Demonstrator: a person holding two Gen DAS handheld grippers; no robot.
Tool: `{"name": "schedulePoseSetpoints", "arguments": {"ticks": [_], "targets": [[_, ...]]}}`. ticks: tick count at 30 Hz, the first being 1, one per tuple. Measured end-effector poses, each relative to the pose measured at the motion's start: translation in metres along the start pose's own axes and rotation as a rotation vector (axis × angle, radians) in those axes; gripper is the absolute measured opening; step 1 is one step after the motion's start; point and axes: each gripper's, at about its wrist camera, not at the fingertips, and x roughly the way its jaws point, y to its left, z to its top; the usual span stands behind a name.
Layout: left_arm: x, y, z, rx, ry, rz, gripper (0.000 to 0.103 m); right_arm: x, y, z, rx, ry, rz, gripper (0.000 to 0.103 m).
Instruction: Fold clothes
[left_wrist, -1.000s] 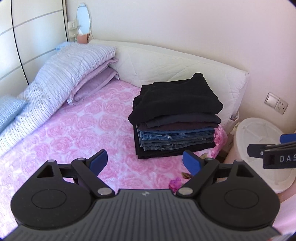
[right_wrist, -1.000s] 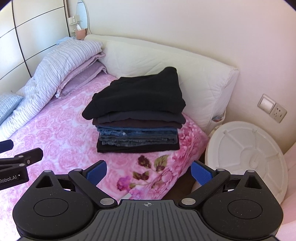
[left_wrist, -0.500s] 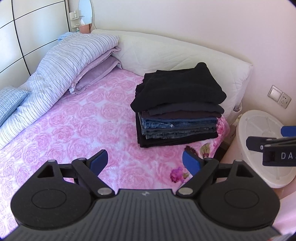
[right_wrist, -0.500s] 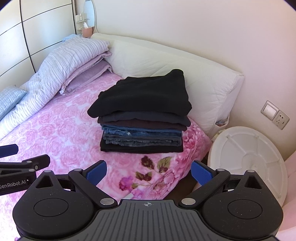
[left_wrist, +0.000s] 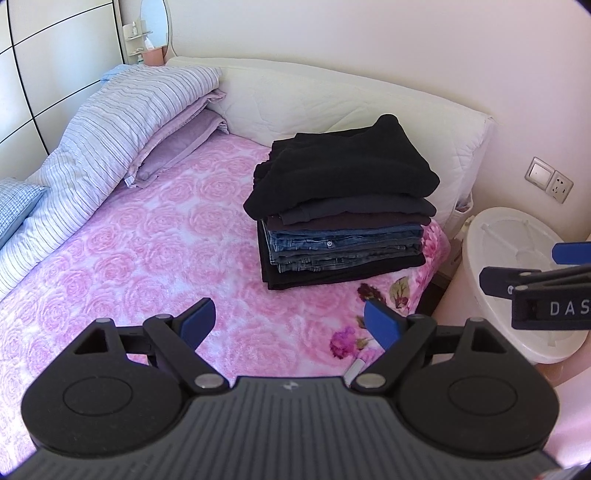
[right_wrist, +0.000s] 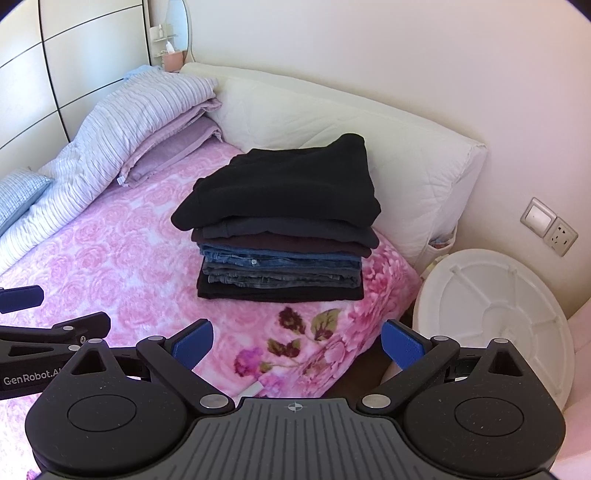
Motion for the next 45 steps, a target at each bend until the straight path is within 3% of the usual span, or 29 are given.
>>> {"name": "schedulePoseSetpoints", "arguments": {"ticks": [17, 34, 45], "targets": [[0.021, -0.018, 0.006, -0.016, 0.03, -0.005, 0.083, 0.01, -0.017, -0.002, -0.001, 0.032, -0.014, 0.1], [0.072, -0.064, 0.05, -0.104, 0.113, 0.1, 0.083, 0.069, -0.08, 0.055, -0.052, 0.055, 0.11, 0.1], [0.091, -0.082, 0.064, -0.164, 0.152, 0.146, 0.083, 0.101, -0.099, 0.074, -0.098, 0.092, 0.18, 0.1]]}}
